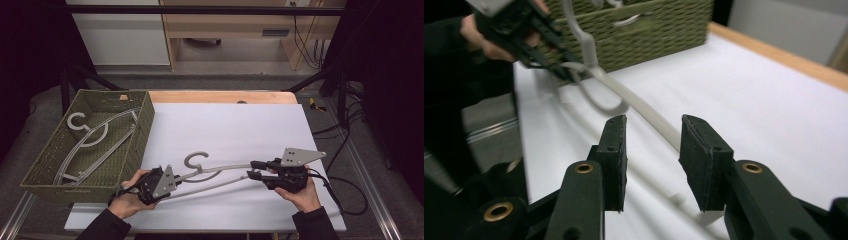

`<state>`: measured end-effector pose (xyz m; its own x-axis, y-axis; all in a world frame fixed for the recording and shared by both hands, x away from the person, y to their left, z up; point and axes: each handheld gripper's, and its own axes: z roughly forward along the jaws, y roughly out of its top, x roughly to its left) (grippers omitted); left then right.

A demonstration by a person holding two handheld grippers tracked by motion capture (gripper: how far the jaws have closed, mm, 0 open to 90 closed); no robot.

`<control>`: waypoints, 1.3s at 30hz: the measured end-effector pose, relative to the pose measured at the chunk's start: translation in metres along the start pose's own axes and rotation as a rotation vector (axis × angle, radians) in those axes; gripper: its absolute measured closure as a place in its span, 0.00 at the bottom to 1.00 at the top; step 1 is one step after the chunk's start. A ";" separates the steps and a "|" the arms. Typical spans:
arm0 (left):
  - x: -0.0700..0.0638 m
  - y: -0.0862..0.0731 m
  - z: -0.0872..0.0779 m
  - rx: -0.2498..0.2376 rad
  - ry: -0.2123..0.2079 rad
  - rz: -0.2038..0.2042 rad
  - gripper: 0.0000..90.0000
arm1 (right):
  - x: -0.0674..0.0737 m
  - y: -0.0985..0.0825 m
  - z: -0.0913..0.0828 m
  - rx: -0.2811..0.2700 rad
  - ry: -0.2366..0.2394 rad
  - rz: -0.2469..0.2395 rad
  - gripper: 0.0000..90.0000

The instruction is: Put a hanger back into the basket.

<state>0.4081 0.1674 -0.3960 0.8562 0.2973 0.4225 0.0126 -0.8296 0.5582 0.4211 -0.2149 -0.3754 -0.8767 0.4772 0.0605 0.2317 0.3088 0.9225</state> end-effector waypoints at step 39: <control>0.109 -0.029 -0.158 -0.167 0.403 -0.477 0.91 | -0.020 -0.044 -0.030 -0.010 -0.415 0.220 0.03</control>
<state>0.4194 0.2984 -0.2537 0.5149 0.7965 0.3170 0.2358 -0.4871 0.8409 0.4160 -0.2629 -0.4054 -0.5643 0.8195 0.0997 0.3874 0.1562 0.9086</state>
